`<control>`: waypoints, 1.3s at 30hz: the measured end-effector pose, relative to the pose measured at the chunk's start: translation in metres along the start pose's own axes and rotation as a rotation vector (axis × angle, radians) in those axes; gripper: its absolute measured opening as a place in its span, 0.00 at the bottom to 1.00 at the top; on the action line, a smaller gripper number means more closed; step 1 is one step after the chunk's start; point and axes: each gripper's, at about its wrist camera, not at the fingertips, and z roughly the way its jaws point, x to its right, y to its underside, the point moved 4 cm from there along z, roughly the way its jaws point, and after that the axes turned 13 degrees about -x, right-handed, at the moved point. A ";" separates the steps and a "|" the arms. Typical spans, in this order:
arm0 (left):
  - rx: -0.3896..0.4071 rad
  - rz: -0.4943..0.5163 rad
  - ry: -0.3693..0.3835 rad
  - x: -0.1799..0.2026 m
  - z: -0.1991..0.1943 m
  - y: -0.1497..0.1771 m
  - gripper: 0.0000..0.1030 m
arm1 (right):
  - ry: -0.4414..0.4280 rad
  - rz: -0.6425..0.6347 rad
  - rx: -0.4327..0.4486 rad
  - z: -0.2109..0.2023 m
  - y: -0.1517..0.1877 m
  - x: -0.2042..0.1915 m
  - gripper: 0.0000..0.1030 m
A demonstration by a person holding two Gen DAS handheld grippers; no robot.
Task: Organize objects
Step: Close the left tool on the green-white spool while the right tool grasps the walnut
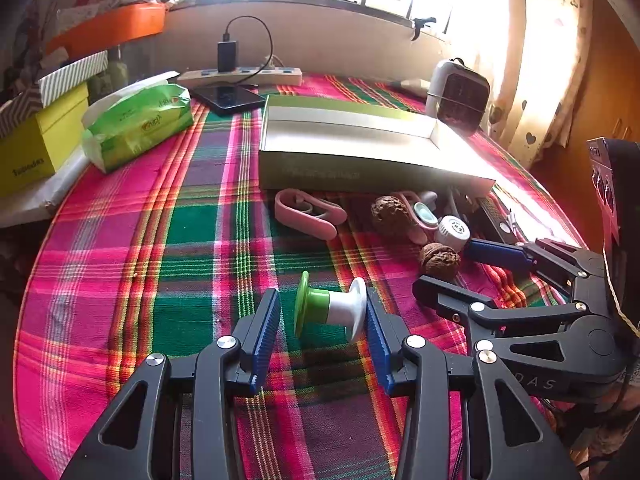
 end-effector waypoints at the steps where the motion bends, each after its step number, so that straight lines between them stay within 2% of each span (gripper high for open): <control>1: -0.002 0.000 -0.006 0.000 0.001 -0.001 0.39 | 0.001 -0.002 -0.001 0.001 -0.001 -0.001 0.66; 5: -0.026 -0.008 -0.012 -0.003 0.006 -0.002 0.39 | 0.002 -0.003 -0.002 0.002 -0.003 0.000 0.64; 9: -0.035 -0.014 -0.010 -0.004 0.006 -0.003 0.39 | 0.016 0.006 -0.002 0.003 -0.005 0.002 0.57; 13: -0.044 -0.007 -0.012 -0.004 0.007 -0.004 0.39 | 0.023 0.004 0.000 0.003 -0.006 0.001 0.56; 18: -0.047 -0.007 -0.014 -0.003 0.007 -0.004 0.39 | 0.024 0.009 0.005 0.002 -0.005 0.002 0.46; 24: -0.053 -0.020 -0.012 -0.006 0.007 -0.007 0.30 | 0.021 0.026 0.009 0.000 -0.002 0.002 0.38; 29: -0.055 -0.013 -0.005 -0.006 0.006 -0.006 0.30 | 0.019 0.046 0.009 -0.002 0.000 0.002 0.32; 39: -0.065 -0.005 0.014 0.000 0.010 -0.011 0.30 | -0.016 0.085 0.007 -0.008 0.010 0.008 0.32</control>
